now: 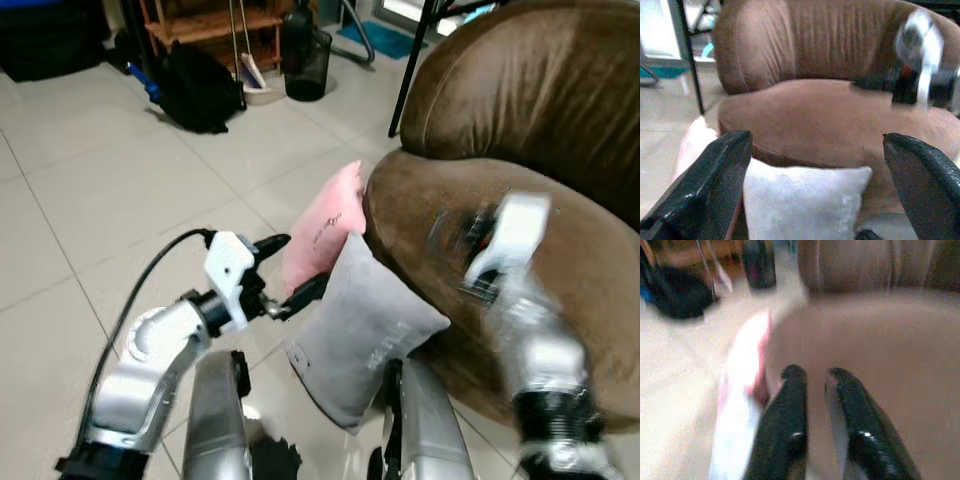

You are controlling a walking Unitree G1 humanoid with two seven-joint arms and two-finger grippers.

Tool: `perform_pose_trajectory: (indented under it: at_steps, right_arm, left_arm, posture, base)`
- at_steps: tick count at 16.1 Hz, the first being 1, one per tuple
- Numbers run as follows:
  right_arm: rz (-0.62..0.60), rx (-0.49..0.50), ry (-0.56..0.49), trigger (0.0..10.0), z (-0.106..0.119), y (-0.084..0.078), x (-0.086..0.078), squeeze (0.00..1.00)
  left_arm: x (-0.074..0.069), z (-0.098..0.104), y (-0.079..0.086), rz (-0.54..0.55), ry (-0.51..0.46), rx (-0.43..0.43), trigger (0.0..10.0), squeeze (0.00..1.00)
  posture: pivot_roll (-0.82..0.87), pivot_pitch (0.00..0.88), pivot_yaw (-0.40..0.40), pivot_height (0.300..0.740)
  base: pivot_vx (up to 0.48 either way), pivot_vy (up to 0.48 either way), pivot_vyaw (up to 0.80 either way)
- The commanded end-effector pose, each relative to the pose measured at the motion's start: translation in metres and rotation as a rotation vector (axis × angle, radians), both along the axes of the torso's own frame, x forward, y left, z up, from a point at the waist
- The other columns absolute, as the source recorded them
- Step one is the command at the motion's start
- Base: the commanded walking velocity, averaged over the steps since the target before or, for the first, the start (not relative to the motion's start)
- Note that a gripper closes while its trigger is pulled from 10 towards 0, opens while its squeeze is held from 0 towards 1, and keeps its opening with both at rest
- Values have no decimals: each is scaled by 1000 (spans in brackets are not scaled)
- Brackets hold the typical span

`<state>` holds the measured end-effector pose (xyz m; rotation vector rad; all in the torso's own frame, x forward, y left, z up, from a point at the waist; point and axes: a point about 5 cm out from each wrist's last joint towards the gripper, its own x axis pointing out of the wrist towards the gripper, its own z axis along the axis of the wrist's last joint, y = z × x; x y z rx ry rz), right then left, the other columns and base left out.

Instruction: Move the pillow to the sofa from floor

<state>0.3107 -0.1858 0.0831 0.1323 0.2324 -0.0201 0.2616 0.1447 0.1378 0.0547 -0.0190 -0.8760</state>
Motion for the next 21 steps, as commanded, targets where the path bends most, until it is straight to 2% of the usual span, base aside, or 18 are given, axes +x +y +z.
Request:
perform_pose_trajectory:
  at_steps: [1, 3, 5, 9, 13, 17, 18, 21]
  right_arm:
    - [10, 22, 9, 10000, -7, 0, 0, 1000]
    - [24, 128, 102, 10000, -35, 9, -5, 1000]
    - [-17, 169, 151, 10000, -50, 7, -7, 1000]
    - [-96, 250, 221, 10000, -71, 1, -13, 1000]
    - [-146, 286, 223, 10000, -74, -1, -10, 1000]
    - [-196, 364, 195, 10000, -69, -4, -4, 1000]
    - [-211, 440, 153, 10000, -64, -3, 1, 1000]
    - [-161, 425, 193, 10000, -69, 8, 0, 1000]
  left_arm:
    - [0, 2, 3, -30, 8, -4, 10000, 0]
    - [-1, 2, 20, -59, 18, 33, 10000, 0]
    - [-1, 2, 28, -74, 30, 56, 10000, 0]
    - [2, 10, 30, -110, 48, 39, 10000, 0]
    - [3, 19, 31, -125, 48, 23, 10000, 0]
    - [1, 22, 30, -126, 61, 1, 10000, 0]
    - [-2, 21, 29, -125, 69, -2, 10000, 0]
    - [-8, 23, 29, -121, 78, -5, 10000, 0]
  posture:
    - [63, 110, -40, 518]
    - [89, 139, -52, 518]
    - [106, 170, -61, 518]
    - [134, 207, -69, 518]
    - [156, 240, -71, 518]
    - [157, 256, -73, 518]
    - [157, 258, -79, 518]
    - [178, 288, -91, 518]
  base:
    - [0, 0, 0]
    - [0, 0, 0]
    - [0, 0, 0]
    - [0, 0, 0]
    - [0, 0, 0]
    - [0, 0, 0]
    - [0, 0, 0]
    - [0, 0, 0]
